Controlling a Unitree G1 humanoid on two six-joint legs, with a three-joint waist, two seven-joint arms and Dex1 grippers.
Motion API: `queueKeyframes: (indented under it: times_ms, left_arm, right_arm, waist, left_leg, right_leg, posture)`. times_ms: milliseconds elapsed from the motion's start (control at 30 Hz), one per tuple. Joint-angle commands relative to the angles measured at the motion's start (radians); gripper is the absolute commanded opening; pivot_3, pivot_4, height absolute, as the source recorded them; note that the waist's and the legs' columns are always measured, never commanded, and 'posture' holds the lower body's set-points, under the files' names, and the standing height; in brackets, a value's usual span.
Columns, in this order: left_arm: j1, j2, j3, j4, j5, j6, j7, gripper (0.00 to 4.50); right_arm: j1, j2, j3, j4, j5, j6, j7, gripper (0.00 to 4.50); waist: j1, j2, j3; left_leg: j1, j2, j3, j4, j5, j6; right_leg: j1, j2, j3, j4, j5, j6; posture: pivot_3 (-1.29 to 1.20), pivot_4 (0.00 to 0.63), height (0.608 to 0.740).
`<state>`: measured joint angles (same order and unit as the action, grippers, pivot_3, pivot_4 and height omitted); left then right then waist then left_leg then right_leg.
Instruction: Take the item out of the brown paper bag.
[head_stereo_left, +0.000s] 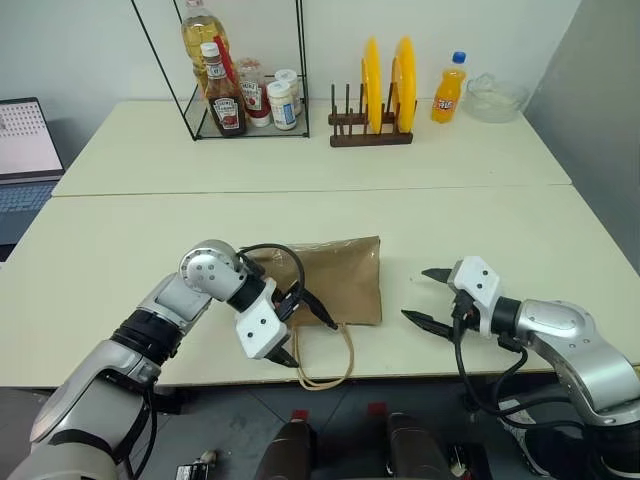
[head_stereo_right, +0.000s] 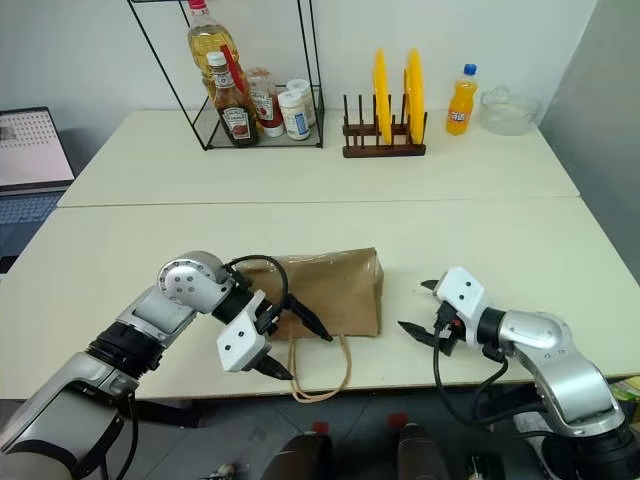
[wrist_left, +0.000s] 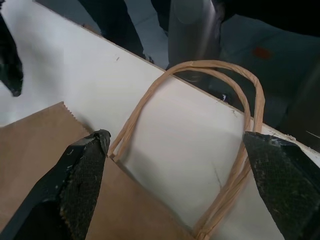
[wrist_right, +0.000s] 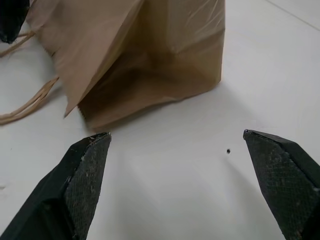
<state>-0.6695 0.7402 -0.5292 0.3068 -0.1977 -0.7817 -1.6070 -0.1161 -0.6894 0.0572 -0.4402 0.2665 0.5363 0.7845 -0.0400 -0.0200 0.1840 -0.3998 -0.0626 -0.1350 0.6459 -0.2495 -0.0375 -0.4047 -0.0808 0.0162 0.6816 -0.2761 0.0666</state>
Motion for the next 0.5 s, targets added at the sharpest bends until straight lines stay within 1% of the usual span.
queueKeyframes:
  times_ms: [33, 300, 500]
  left_arm:
    - [0.011, 0.022, 0.021, -0.038, -0.020, -0.019, -0.007, 4.50]
    - [0.006, 0.106, -0.012, -0.102, -0.064, 0.033, -0.007, 4.50]
    - [0.046, 0.051, 0.005, -0.096, -0.017, 0.022, 0.011, 4.50]
  right_arm:
    - [0.003, -0.010, -0.025, -0.051, 0.020, 0.001, 0.002, 4.46]
    - [0.000, -0.023, -0.022, -0.044, 0.026, 0.004, 0.012, 4.46]
    - [-0.037, -0.015, -0.005, -0.022, 0.022, 0.009, 0.006, 4.46]
  waist:
    - [0.000, 0.000, 0.000]
    - [0.001, 0.000, 0.000]
    - [0.004, 0.000, 0.000]
  left_leg:
    - [0.000, 0.000, 0.000, 0.000, 0.000, 0.000]
    - [0.000, 0.001, 0.000, 0.000, 0.000, 0.000]
    - [0.000, 0.001, 0.000, 0.000, 0.000, 0.000]
  right_leg:
    - [0.000, 0.000, 0.000, 0.000, 0.000, 0.000]
    - [0.000, 0.001, 0.000, 0.000, 0.000, 0.000]
    - [0.000, 0.001, 0.000, 0.000, 0.000, 0.000]
  posture:
    - [0.00, 0.150, 0.740]
    - [0.00, 0.150, 0.740]
    - [0.00, 0.150, 0.740]
